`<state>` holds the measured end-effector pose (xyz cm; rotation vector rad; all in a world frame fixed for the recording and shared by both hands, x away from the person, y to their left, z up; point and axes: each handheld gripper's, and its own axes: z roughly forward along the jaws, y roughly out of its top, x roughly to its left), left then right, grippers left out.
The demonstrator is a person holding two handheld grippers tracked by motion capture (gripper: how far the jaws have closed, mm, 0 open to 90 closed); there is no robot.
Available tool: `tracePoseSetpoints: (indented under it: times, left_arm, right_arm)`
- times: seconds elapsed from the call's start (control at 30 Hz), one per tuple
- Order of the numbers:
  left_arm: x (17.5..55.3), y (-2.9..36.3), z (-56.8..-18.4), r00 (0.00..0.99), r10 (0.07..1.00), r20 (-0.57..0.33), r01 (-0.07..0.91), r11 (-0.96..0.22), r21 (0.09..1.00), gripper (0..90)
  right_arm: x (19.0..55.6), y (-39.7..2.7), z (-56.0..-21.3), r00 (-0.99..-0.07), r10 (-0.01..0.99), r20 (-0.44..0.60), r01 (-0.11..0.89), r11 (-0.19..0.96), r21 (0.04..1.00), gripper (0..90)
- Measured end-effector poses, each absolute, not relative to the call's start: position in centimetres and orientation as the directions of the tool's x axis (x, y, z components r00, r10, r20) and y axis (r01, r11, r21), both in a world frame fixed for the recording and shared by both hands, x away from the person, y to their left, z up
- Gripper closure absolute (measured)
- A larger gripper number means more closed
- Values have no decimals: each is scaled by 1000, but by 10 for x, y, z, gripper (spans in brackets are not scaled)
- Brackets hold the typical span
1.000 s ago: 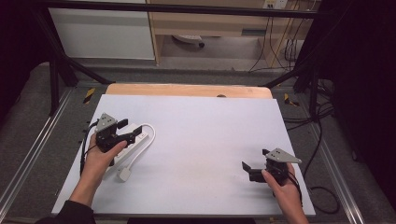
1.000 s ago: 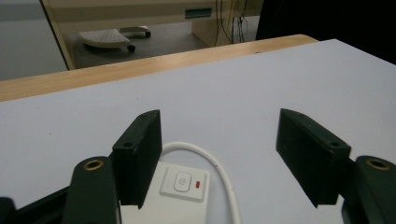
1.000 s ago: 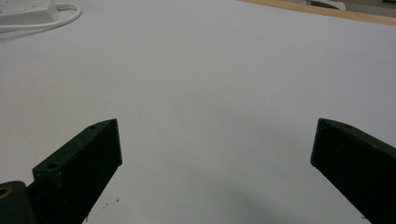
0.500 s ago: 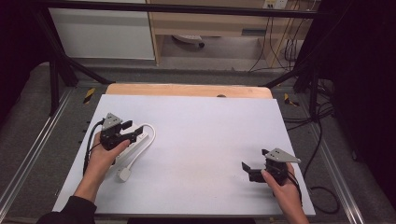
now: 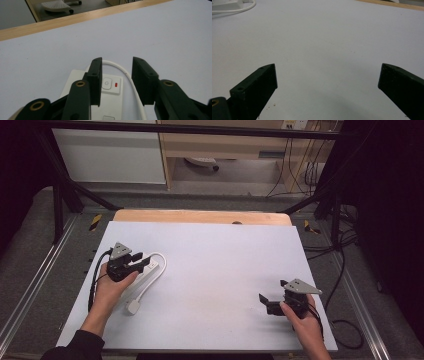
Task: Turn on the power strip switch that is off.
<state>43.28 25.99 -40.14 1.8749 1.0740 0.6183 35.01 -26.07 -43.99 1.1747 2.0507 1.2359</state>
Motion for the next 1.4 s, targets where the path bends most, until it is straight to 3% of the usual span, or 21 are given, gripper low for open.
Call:
tracePoseSetpoints:
  times: [0.67, 1.4]
  left_arm:
    - [436, 262, -411, 527, 850, 21, 476, -316, 821, 882]
    - [426, 272, -417, 527, 850, -5, 531, -325, 782, 900]
  right_arm:
    - [350, -260, -441, -523, 852, 40, 435, 226, 871, 28]
    - [350, -262, -440, -520, 853, 46, 434, 218, 874, 28]
